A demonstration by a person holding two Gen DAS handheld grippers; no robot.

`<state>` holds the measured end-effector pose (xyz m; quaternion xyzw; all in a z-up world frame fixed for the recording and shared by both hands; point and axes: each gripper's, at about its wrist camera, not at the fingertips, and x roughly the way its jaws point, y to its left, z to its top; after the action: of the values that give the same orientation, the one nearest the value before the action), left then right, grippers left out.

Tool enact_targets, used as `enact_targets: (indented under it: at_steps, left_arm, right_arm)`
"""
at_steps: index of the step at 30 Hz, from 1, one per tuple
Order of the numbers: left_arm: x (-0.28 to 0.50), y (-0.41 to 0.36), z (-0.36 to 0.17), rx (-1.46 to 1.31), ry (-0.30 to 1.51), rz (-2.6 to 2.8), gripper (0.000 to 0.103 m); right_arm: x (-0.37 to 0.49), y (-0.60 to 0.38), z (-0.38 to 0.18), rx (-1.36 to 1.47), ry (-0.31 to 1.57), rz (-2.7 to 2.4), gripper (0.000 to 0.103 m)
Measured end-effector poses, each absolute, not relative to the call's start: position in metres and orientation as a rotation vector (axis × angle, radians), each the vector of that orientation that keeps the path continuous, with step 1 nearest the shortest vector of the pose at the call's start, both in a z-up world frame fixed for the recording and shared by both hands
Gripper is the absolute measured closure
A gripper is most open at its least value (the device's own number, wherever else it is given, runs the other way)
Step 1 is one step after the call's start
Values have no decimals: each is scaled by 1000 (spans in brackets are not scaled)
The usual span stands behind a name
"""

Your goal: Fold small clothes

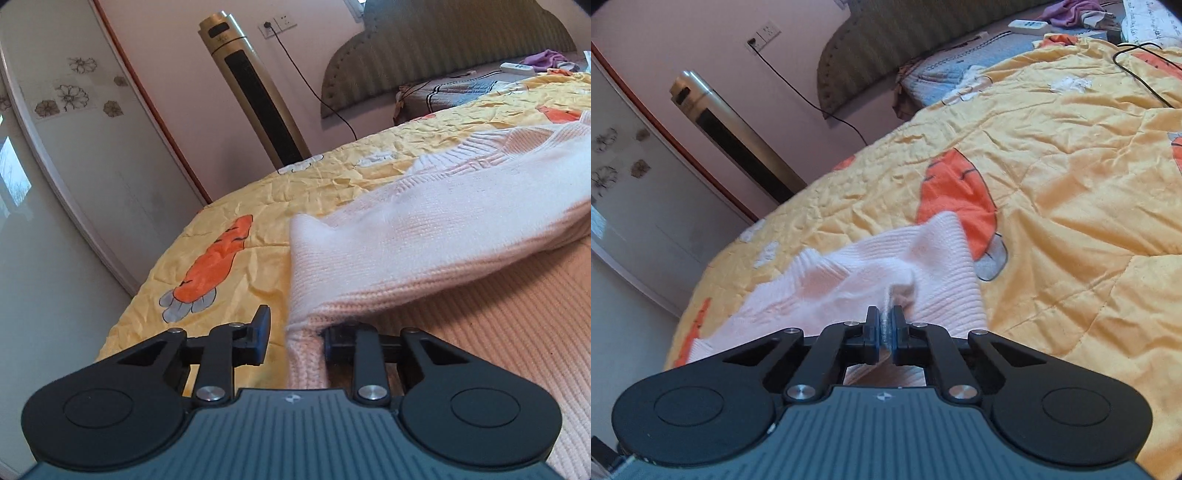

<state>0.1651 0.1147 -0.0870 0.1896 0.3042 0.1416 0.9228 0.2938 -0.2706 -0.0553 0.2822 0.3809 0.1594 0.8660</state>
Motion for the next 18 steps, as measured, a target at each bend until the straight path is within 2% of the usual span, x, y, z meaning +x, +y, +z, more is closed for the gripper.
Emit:
enact_targets:
  at_steps: [3, 5, 6, 9, 14, 17, 18]
  left_arm:
    - [169, 125, -97, 314, 659, 293, 74]
    - [168, 137, -87, 166, 671, 297, 74]
    - [168, 149, -83, 48, 685, 297, 70]
    - [169, 178, -87, -178, 725, 332, 48]
    - [157, 134, -74, 78, 678, 282, 50]
    - [161, 100, -82, 394, 623, 280, 49]
    - [165, 90, -89, 501, 616, 272, 49]
  right_arm:
    - [289, -262, -60, 530, 831, 358, 93]
    - [295, -260, -79, 500, 888, 332, 94]
    - [295, -263, -84, 535, 889, 328, 94]
    - [288, -266, -78, 583, 847, 350, 93]
    - [288, -270, -87, 622, 900, 353, 80]
    - [290, -275, -88, 711, 902, 380, 59]
    - [292, -273, -90, 716, 912, 381, 58]
